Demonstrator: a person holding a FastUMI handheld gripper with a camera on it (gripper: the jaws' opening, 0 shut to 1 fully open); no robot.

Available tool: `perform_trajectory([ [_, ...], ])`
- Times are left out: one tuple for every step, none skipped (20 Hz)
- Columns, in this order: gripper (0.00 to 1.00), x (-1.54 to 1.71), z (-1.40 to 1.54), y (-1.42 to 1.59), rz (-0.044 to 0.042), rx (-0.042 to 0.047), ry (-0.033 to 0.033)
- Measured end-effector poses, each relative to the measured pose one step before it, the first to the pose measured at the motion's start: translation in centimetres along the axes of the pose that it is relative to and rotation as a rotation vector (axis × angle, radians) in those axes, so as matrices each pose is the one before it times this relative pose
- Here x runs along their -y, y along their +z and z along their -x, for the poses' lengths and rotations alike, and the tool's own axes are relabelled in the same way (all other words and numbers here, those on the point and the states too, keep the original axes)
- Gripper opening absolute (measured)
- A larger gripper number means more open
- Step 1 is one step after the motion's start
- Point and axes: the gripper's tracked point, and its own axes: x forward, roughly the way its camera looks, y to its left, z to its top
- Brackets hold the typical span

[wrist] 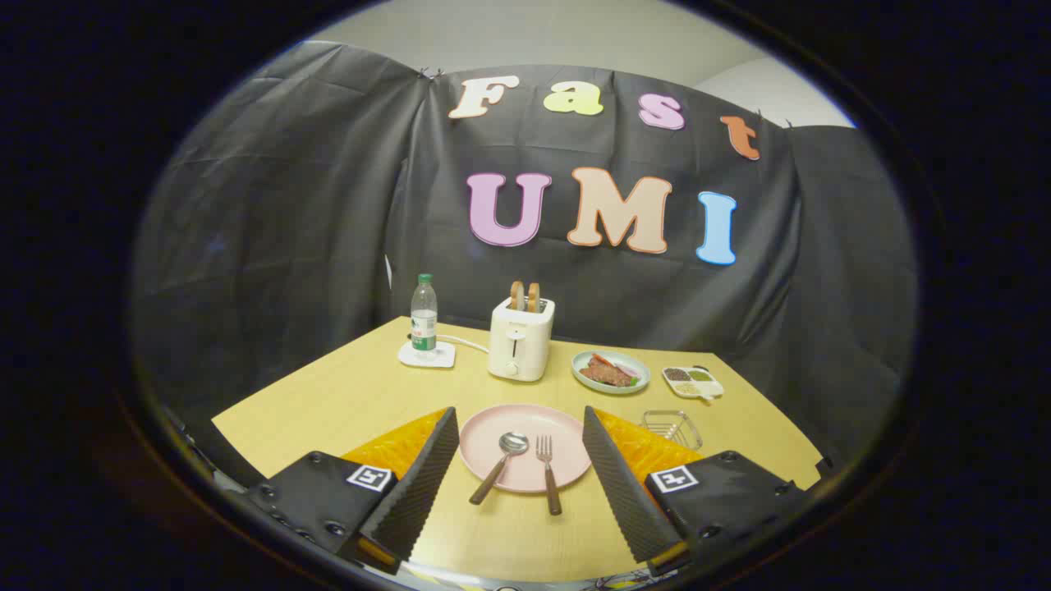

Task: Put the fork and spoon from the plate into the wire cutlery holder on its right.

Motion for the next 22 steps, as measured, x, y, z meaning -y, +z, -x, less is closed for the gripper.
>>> perform_trajectory([
  [0.98,0.02,-0.134,-0.107,-0.0007,-0.00454,-0.00259],
  [0.98,-0.077,-0.159,-0.199,0.0007,-0.00341,-0.00211],
  [0.98,-0.084,-0.124,-0.134,0.00169,-0.00297,-0.00178],
  [0.98,-0.079,-0.176,-0.299,0.00252,-0.00211,-0.00029],
  [0.98,-0.17,-0.201,-0.09,0.00337,-0.00393,0.00058],
  [0.98,-0.111,-0.147,-0.22,0.00369,-0.00351,0.00317],
  [0.98,-0.188,-0.151,-0.129,0.00529,-0.00219,0.00285],
  [0.98,-0.161,-0.114,-0.132,0.00598,-0.00198,0.00315],
  [0.98,-0.135,-0.138,-0.056,0.00573,-0.00193,0.00315],
  [0.98,-0.138,-0.114,-0.254,0.00472,-0.00243,0.00201],
  [0.98,-0.103,-0.087,-0.099,-0.00032,-0.0029,0.00222],
  [0.98,-0.065,-0.034,-0.197,-0.00538,-0.00232,0.00413],
  [0.98,-0.151,-0.124,-0.128,-0.00806,-0.00469,0.00572],
  [0.98,-0.086,-0.117,-0.303,-0.00918,-0.00675,0.00468],
  [0.98,0.079,-0.138,-0.244,-0.01027,-0.00686,-0.00076],
  [0.98,0.202,-0.142,-0.387,-0.00949,-0.00656,-0.00201],
  [0.98,0.291,-0.122,-0.276,-0.00615,-0.0077,-0.00671],
  [0.98,0.445,-0.189,-0.409,-0.00345,-0.01062,-0.00852],
  [0.98,0.483,-0.167,-0.47,-0.00233,-0.01227,-0.00806],
  [0.98,0.445,-0.21,-0.495,-0.00239,-0.01084,-0.00805],
  [0.98,0.491,-0.276,-0.416,-0.00393,-0.01151,-0.00764],
  [0.98,0.452,-0.364,-0.602,-0.00526,-0.01131,-0.00821],
])
